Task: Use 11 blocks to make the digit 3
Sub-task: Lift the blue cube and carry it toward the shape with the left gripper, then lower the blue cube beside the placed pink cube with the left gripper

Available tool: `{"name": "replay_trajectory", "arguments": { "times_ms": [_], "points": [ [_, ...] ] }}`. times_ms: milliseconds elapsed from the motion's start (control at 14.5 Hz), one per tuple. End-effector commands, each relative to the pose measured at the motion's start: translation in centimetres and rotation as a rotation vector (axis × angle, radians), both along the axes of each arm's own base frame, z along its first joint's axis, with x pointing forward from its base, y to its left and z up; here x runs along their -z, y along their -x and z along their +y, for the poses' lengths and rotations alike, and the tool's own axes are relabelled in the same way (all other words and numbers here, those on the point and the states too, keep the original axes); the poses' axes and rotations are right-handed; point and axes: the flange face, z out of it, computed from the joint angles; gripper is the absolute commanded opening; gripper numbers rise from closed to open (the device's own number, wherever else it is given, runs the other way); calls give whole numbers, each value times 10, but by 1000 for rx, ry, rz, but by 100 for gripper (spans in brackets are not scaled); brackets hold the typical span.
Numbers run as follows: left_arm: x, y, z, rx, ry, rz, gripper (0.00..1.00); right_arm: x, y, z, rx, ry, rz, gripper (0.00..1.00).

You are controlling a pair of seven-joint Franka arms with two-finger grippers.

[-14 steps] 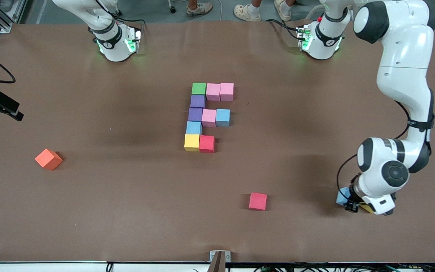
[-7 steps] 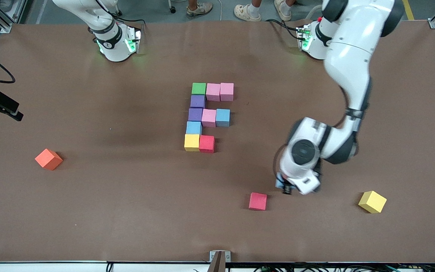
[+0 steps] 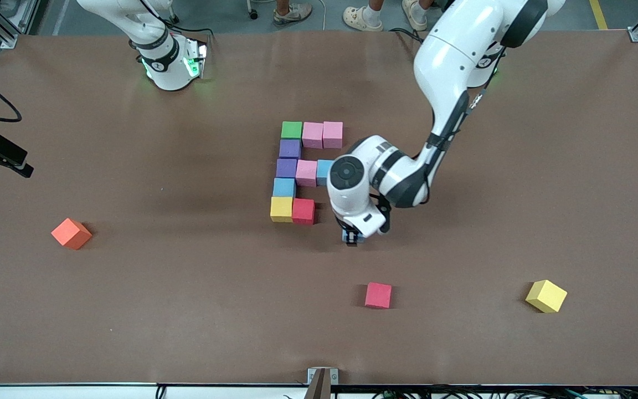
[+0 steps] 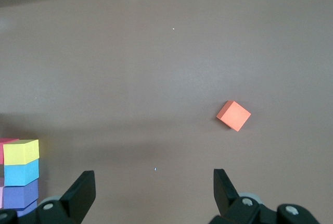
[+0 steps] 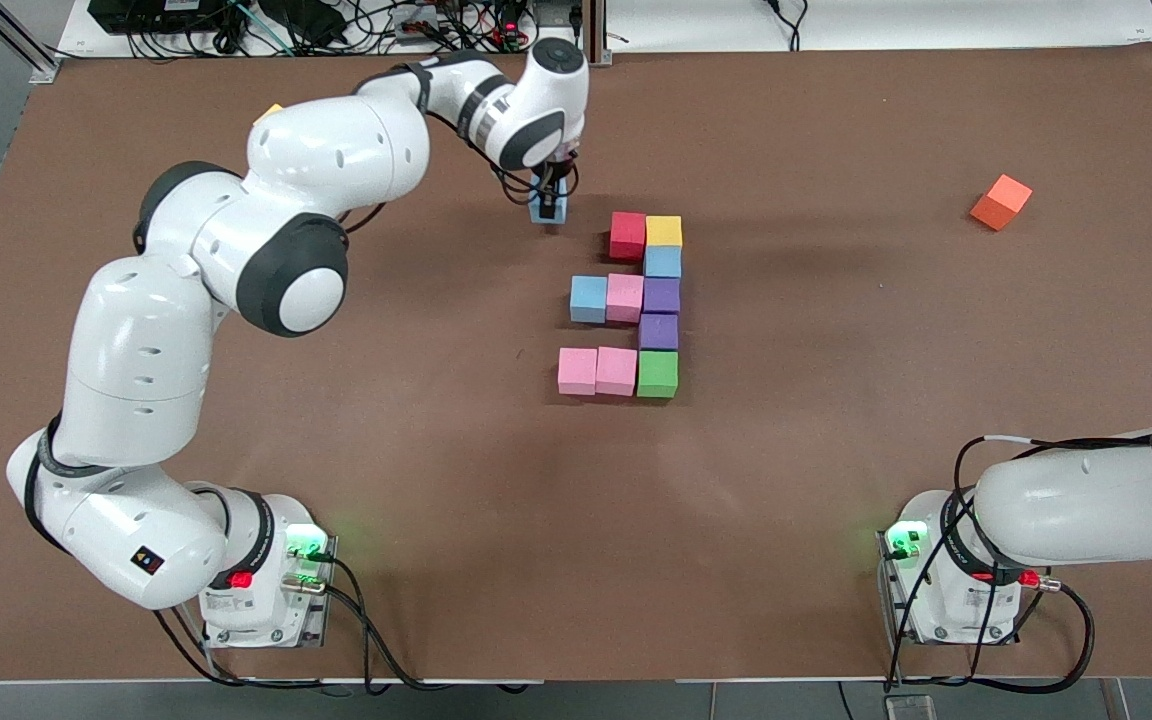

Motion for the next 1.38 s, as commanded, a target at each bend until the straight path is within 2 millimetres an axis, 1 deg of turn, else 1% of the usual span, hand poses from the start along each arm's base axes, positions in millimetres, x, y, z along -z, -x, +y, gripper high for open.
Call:
{"name": "replay_trajectory", "arguments": {
  "times_ms": [0, 207, 414, 483, 552, 690, 966, 1174, 1312],
  "points": [
    [14, 18, -19, -77, -7, -9, 6, -5, 3, -3, 20, 11, -7, 100],
    [15, 33, -37, -109, 7, -20, 6, -9, 3, -3, 23, 11, -14, 100],
    [23, 47, -52, -126, 13, -28, 6, -14, 3, -5, 23, 14, -25, 100],
    [27, 54, -57, -116, 10, -27, 6, -14, 3, -5, 23, 14, -25, 100],
    [27, 59, -63, -101, 17, -33, 6, -14, 3, -6, 23, 14, -25, 100],
    [29, 66, -70, -80, 19, -34, 6, -14, 3, -7, 24, 14, -25, 100],
    [34, 71, -73, -42, -3, -52, 6, -14, 3, -7, 24, 13, -25, 100],
    [36, 69, -72, -26, -13, -59, 6, -14, 3, -7, 24, 13, -24, 100],
    [37, 69, -71, 19, -19, -54, 6, -13, 2, -6, 24, 12, -24, 100]
  ]
}}
